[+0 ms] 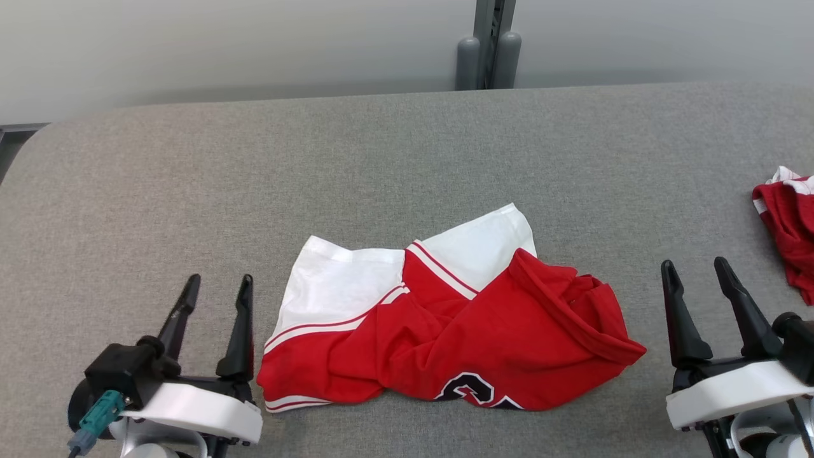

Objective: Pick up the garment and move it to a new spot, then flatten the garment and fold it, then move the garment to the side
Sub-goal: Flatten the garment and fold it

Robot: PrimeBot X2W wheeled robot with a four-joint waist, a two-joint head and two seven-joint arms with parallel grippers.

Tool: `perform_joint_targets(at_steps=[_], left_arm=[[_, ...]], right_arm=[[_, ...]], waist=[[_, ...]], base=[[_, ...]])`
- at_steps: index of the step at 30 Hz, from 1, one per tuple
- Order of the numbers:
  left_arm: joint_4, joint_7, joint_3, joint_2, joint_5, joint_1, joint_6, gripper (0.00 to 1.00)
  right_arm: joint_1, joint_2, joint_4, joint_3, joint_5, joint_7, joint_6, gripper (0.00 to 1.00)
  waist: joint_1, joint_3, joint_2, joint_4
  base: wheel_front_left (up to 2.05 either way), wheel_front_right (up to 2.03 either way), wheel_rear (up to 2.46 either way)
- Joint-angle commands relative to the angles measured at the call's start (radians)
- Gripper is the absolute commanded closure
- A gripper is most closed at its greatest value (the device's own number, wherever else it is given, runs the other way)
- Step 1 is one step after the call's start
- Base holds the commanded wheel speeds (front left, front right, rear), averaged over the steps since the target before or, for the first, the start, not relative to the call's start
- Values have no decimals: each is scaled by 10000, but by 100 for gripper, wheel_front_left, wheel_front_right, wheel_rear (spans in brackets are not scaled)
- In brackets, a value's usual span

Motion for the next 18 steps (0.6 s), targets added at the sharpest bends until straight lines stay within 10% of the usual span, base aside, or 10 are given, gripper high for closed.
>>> perform_joint_targets(at_steps=[1, 18], left_arm=[[-42, -93, 202, 46, 120, -148, 92, 0], [-264, -163, 1875, 705, 644, 1290, -106, 0]], right_arm=[[123, -34, -42, 32, -63, 66, 1, 0], [599, -213, 65, 411, -251, 424, 1, 0]], waist=[[0, -164, 0, 80], [0, -1039, 0, 342]], base=[[0, 0, 0], [0, 0, 0]])
